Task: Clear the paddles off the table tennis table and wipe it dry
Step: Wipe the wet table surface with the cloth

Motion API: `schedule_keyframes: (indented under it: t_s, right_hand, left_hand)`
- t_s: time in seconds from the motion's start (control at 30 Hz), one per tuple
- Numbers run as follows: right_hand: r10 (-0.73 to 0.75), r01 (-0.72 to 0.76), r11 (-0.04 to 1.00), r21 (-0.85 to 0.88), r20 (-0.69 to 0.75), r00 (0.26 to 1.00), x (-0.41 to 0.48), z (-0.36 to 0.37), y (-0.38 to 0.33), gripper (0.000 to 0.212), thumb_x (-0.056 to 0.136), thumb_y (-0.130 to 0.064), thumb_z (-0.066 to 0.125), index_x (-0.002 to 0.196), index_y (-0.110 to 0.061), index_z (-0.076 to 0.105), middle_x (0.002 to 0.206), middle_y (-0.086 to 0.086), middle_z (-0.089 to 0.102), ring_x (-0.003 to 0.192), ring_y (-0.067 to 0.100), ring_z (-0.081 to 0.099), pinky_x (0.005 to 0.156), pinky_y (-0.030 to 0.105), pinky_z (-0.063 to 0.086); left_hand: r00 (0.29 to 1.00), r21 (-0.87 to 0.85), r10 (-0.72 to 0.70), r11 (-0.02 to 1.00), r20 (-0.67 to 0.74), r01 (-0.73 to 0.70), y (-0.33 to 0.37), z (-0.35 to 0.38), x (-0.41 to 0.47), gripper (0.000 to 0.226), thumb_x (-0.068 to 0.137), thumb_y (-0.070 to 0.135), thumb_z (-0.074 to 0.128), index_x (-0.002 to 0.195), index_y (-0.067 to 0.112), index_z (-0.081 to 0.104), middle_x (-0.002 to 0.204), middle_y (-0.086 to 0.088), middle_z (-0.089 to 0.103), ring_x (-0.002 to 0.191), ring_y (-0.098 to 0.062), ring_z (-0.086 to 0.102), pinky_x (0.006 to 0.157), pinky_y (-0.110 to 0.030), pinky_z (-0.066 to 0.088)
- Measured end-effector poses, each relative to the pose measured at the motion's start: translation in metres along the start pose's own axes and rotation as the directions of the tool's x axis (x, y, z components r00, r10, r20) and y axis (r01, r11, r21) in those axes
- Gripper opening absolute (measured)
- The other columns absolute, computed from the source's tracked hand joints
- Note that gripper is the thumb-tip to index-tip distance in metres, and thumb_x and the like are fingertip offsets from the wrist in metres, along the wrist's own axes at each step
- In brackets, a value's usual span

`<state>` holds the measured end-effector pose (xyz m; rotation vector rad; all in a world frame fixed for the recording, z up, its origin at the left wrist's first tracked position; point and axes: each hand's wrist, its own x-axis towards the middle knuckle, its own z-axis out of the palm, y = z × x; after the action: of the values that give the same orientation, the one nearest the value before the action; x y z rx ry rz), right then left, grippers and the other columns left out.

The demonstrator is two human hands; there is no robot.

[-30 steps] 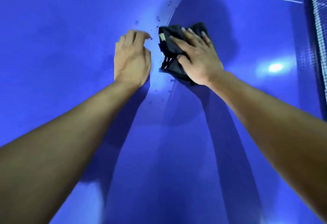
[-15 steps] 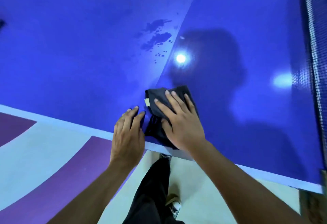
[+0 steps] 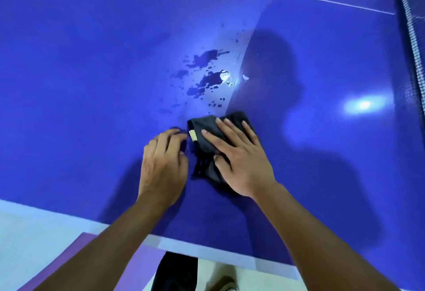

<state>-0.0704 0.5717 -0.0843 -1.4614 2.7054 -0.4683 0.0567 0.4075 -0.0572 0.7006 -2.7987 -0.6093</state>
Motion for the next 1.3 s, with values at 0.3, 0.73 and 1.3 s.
schedule_keyframes:
  t_s: [0.3,0.73,1.3]
  right_hand:
    - [0.254,-0.254,0.967,-0.019,-0.024,0.967,0.185,-0.010,0.099,0.059,0.096,-0.038,0.032,0.155,-0.041,0.038,0.167,-0.006,0.027,0.155,0.010,0.018,0.128,0.041,0.006]
    - [0.486,-0.488,0.873,-0.030,-0.056,0.872,0.366,-0.029,0.227,0.060,0.096,-0.037,0.032,0.155,-0.043,0.035,0.167,-0.003,0.026,0.156,0.013,0.015,0.128,0.040,0.002]
    - [0.419,-0.420,0.904,-0.082,-0.035,0.908,0.400,-0.016,0.194,0.060,0.100,-0.040,0.032,0.159,-0.036,0.029,0.170,0.003,0.019,0.157,0.019,0.013,0.128,0.045,0.002]
  left_hand:
    - [0.988,0.052,0.153,0.987,0.036,-0.155,-0.030,0.008,0.205,0.045,0.093,0.016,0.042,0.135,0.007,0.055,0.145,-0.014,0.049,0.130,-0.034,0.048,0.107,-0.044,0.037]
    - [0.988,0.100,0.122,0.986,0.097,-0.132,-0.052,0.028,0.274,0.048,0.100,0.020,0.033,0.145,0.010,0.044,0.155,-0.009,0.039,0.145,-0.032,0.034,0.115,-0.045,0.031]
    - [0.990,0.058,0.112,0.991,0.086,-0.117,-0.053,0.026,0.286,0.043,0.101,0.013,0.043,0.143,0.011,0.048,0.154,-0.008,0.040,0.143,-0.030,0.035,0.118,-0.042,0.027]
